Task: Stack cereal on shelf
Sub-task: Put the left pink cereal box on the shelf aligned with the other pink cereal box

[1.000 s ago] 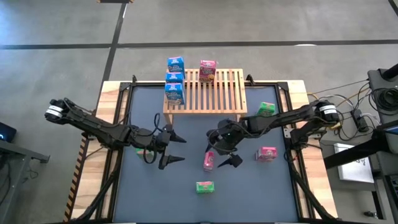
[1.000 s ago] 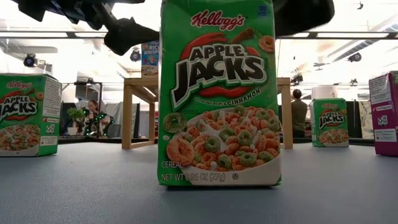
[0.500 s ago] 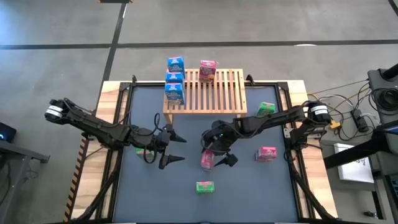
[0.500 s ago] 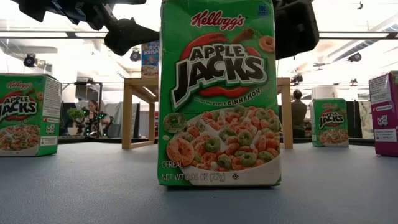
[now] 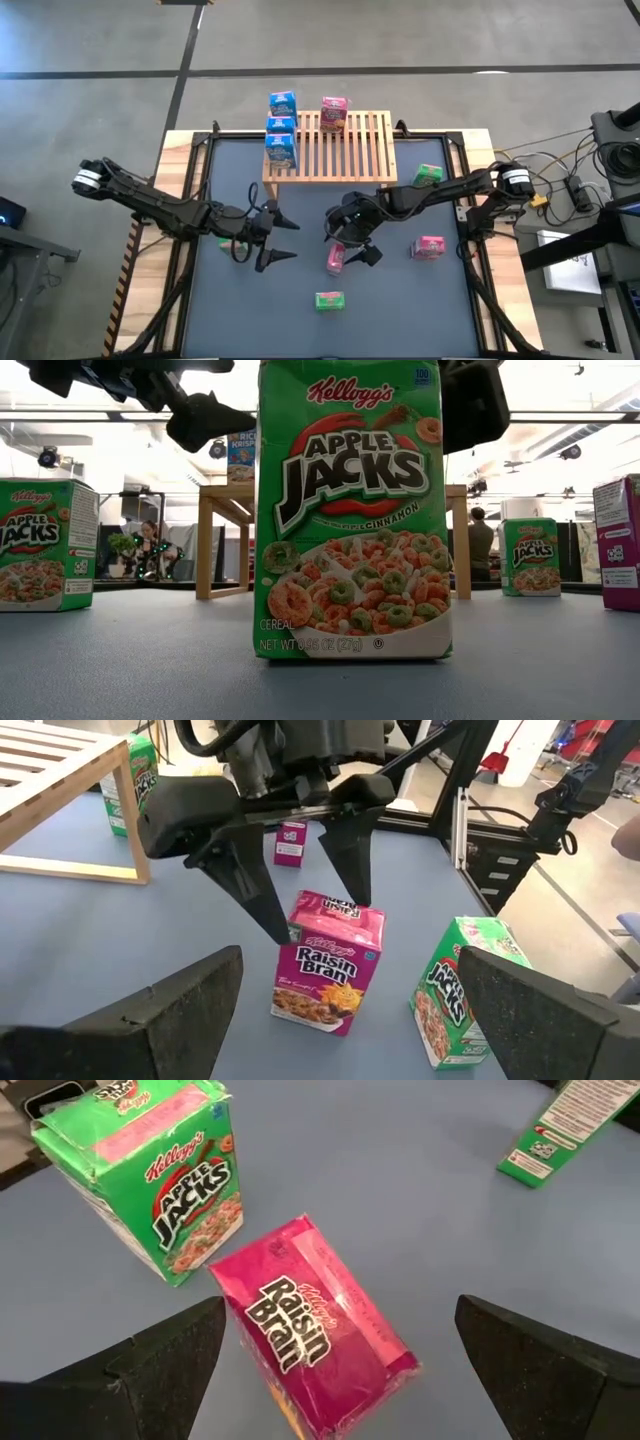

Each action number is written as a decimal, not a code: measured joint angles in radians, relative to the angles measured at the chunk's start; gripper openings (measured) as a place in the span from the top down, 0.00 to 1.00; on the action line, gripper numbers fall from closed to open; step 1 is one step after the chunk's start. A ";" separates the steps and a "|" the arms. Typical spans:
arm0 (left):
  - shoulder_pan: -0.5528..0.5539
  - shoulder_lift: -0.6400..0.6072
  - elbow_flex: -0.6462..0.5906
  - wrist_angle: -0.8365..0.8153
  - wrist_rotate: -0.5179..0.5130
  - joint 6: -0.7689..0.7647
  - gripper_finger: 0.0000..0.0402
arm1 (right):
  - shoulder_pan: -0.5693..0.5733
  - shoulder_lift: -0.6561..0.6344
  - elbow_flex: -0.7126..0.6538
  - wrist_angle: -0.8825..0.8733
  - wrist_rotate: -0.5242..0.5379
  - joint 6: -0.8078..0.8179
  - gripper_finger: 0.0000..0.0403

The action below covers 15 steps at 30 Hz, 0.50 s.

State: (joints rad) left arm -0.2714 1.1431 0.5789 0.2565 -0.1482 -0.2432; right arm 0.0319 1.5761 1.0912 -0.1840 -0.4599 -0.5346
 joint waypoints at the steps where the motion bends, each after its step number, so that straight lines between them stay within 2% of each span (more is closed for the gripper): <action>1: 0.000 0.000 -0.001 0.000 0.000 0.000 0.12 | 0.000 0.003 0.000 0.001 0.000 -0.001 0.05; 15: 0.000 0.000 -0.006 0.002 0.000 -0.001 0.12 | 0.000 0.035 -0.007 -0.023 -0.001 -0.004 0.05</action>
State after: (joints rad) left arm -0.2714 1.1431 0.5732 0.2585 -0.1478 -0.2440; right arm 0.0319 1.6112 1.0840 -0.2074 -0.4608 -0.5391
